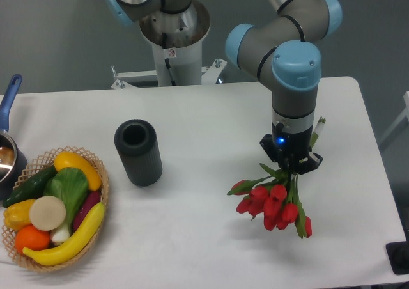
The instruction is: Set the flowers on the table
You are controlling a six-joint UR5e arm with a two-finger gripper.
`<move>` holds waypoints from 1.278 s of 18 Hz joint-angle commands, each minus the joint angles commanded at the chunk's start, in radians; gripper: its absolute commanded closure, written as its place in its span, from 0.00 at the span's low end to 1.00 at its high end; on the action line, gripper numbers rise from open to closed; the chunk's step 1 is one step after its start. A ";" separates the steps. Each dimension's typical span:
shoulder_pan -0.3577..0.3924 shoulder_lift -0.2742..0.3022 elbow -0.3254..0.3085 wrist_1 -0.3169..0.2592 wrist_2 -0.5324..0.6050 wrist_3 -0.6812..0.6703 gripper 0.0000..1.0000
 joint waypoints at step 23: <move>-0.040 -0.064 -0.031 0.081 -0.006 -0.049 0.84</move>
